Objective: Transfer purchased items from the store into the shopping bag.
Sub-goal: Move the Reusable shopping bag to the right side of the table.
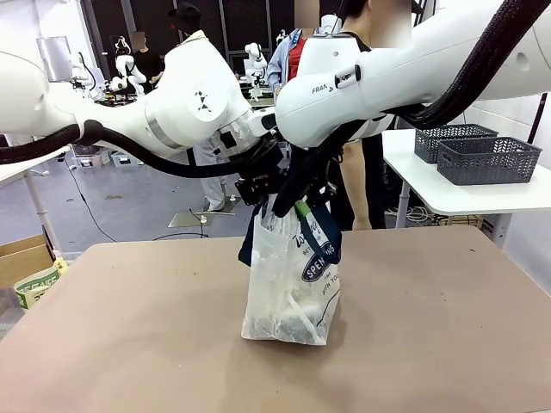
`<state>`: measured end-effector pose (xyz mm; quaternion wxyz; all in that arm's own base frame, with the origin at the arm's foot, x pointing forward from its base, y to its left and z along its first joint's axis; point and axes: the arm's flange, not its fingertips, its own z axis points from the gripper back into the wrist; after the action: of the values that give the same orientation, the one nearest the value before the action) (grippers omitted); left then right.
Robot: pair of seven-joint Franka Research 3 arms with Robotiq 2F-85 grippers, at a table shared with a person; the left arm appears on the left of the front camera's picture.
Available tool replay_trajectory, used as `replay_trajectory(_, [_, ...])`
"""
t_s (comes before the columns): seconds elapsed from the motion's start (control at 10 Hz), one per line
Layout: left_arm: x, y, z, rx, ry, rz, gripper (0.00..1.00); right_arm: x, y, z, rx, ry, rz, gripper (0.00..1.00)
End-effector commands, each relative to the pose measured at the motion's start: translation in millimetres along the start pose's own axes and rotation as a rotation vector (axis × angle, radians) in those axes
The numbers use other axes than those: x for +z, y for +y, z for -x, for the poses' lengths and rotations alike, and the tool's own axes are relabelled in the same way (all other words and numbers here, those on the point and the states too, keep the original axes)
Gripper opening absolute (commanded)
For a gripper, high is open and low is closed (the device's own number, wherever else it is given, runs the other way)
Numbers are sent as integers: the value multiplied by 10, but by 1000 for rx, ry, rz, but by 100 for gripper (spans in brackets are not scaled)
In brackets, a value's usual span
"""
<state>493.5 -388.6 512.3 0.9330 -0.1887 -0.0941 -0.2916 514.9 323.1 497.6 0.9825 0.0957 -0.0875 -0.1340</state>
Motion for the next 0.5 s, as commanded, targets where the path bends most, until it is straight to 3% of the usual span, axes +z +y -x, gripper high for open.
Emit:
replay_trajectory(0.0, [-28,-102,9,-4,16,-72,100,-78,-22,8,-1,5,-19,0])
replay_trajectory(0.1, [-34,-123,15,-7,15,-109,100,-79,-10,6,2,5,-20,0])
replay_trajectory(0.4, [-7,-134,32,-23,-5,-189,40,-60,1,2,5,4,-20,0])
